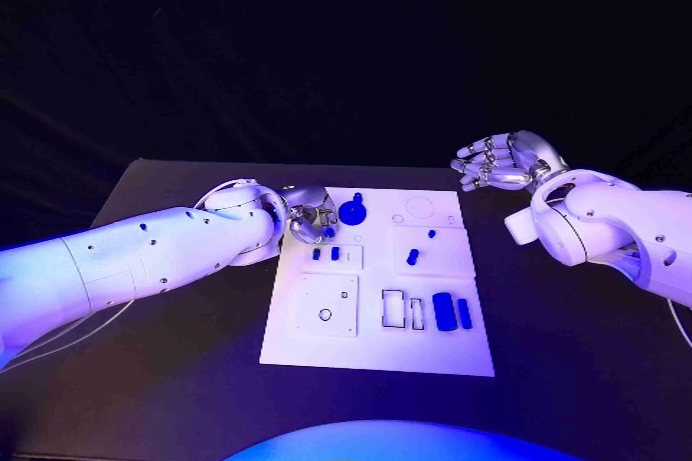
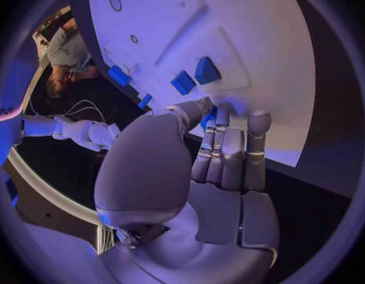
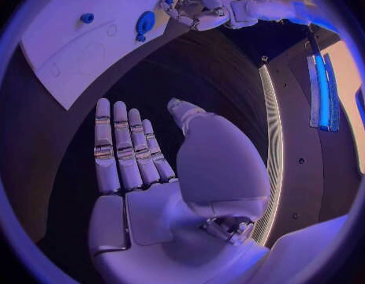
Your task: Assemble the parts on the task board
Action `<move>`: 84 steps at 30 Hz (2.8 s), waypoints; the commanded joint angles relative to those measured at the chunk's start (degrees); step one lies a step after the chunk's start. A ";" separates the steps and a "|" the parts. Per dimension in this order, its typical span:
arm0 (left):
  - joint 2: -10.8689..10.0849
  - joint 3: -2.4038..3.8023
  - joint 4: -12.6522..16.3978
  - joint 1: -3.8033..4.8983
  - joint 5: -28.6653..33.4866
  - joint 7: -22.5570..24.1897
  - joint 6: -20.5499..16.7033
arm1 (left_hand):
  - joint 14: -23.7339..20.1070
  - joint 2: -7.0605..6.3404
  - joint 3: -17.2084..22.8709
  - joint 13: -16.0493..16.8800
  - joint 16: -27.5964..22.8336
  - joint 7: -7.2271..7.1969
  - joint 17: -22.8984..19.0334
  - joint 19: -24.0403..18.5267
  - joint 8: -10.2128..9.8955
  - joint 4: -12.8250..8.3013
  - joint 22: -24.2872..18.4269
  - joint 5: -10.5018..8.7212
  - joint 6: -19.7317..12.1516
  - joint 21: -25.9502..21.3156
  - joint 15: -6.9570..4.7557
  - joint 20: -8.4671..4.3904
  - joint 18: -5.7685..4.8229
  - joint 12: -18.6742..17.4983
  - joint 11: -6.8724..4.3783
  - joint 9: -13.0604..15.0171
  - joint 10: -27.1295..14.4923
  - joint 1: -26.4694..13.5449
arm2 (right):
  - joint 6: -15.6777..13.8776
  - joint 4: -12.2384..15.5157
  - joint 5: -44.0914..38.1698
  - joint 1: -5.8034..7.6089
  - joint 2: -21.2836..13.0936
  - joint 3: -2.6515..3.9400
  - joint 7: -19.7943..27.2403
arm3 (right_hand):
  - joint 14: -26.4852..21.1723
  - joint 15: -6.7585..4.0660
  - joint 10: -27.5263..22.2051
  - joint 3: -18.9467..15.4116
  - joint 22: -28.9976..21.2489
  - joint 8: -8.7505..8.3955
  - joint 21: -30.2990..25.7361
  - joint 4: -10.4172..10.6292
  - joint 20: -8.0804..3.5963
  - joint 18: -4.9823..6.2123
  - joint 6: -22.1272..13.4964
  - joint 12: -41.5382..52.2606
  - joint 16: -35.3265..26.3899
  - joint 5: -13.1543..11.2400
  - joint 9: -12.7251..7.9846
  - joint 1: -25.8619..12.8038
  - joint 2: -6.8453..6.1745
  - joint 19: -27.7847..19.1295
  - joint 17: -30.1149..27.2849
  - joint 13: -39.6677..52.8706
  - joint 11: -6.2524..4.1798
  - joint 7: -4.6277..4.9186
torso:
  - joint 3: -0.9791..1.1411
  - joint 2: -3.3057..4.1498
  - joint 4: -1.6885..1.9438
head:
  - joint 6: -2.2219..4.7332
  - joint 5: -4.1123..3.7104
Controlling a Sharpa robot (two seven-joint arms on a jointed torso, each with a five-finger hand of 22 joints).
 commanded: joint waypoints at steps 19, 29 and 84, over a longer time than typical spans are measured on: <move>-0.23 0.06 0.21 -0.02 0.70 -0.42 0.21 | 0.01 -0.95 0.35 0.90 0.24 -0.45 0.02 -0.09 -3.11 0.06 -0.48 -0.09 -3.21 -0.65 0.00 0.02 -0.52 -0.04 0.21 -1.23 -0.93 -1.33 | 0.00 -0.08 0.04 -0.12 0.03 0.01 1.09 | 0.20 0.39 0.12 0.20 -0.17 -0.19 -0.16 -0.24 0.12 0.33 -0.29 -0.37 -0.42 0.29 -0.09 -0.67 -0.13 -0.37 -0.11 -0.09 0.46 3.39 | -0.01 0.02 0.02 | 0.03 0.05; -0.31 0.07 0.23 -0.03 0.72 -0.55 -0.14 | 0.00 -1.04 0.30 1.31 0.31 -0.73 0.02 -0.04 -4.06 0.03 -0.53 -0.09 -4.28 -0.74 0.00 0.00 -0.52 0.29 0.21 -1.71 -1.26 -1.38 | -0.05 -0.11 0.04 -0.16 0.03 0.01 1.12 | 0.19 0.40 0.12 0.18 -0.23 -0.20 -0.16 -0.25 0.14 0.33 -0.29 -0.39 -0.47 0.29 -0.10 -0.68 -0.14 -0.39 -0.15 -0.11 0.48 3.42 | 0.00 0.02 -0.02 | 0.08 0.11; -11.28 5.54 3.79 1.32 26.66 4.41 0.19 | -8.79 0.32 3.48 5.12 -5.26 1.63 -12.54 -9.28 -7.01 -3.68 -7.94 -0.20 -2.15 -6.34 1.27 0.52 1.39 9.71 1.89 -3.65 -9.51 -1.74 | 14.05 -0.11 -30.28 -0.54 -0.64 0.00 -4.34 | 20.28 -6.61 9.06 6.84 4.28 -1.07 13.40 -10.38 -7.89 0.09 10.42 -3.79 10.42 -2.26 -1.52 6.72 -1.11 16.67 5.94 -0.39 -4.48 -1.39 | 0.09 0.02 -0.23 | 1.43 -2.47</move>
